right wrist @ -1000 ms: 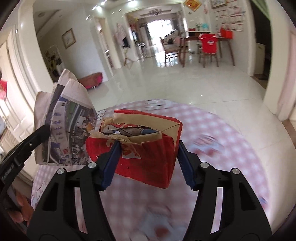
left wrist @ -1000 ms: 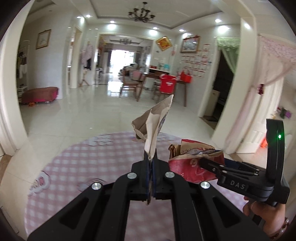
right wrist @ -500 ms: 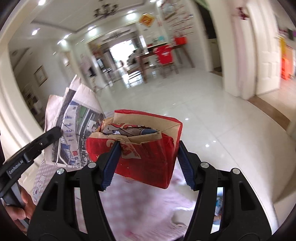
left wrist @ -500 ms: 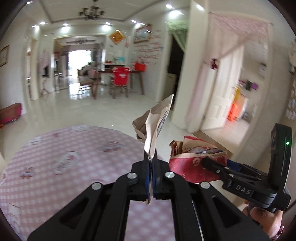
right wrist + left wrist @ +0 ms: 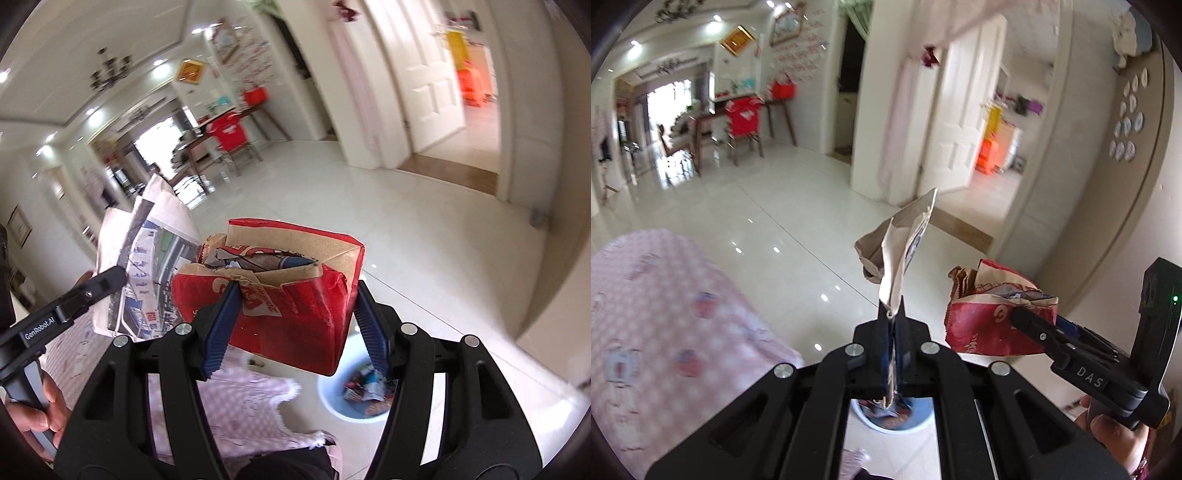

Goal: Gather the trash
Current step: 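Carry newspaper and red bag over the blue bucket and open both tools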

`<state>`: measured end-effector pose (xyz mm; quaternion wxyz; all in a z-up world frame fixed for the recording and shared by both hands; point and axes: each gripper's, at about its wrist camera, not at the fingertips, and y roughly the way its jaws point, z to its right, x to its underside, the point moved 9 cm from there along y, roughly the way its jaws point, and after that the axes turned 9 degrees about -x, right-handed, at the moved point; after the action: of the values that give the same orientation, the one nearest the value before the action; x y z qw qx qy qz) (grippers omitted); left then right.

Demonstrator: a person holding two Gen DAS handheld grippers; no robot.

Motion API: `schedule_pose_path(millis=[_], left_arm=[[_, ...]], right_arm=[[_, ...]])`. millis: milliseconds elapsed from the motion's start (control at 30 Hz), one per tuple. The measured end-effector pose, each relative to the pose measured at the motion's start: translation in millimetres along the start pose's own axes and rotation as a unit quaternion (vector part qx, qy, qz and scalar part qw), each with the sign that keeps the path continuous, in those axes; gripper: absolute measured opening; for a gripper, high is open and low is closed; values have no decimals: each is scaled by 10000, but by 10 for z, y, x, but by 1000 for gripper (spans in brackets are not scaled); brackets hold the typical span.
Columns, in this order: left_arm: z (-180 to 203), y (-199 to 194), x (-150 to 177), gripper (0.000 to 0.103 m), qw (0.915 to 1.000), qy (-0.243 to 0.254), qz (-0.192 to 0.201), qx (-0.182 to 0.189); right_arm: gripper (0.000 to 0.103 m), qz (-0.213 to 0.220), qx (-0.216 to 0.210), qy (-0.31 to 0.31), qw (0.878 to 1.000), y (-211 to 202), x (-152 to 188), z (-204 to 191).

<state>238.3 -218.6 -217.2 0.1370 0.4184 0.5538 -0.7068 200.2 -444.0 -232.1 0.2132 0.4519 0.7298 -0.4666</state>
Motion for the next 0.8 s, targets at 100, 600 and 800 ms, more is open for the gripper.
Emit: schedule_pose_path(millis=[100, 600, 800], left_arm=[[242, 274, 106, 2, 9996, 100, -224, 133], [695, 953, 433, 77, 9952, 326, -910, 176], [625, 890, 484, 78, 9945, 349, -987, -1]], right_arm=[[60, 44, 186, 257, 9995, -72, 73, 320], [61, -17, 534, 825, 9952, -169, 342, 983], [61, -115, 462, 778, 9958, -61, 347, 878]])
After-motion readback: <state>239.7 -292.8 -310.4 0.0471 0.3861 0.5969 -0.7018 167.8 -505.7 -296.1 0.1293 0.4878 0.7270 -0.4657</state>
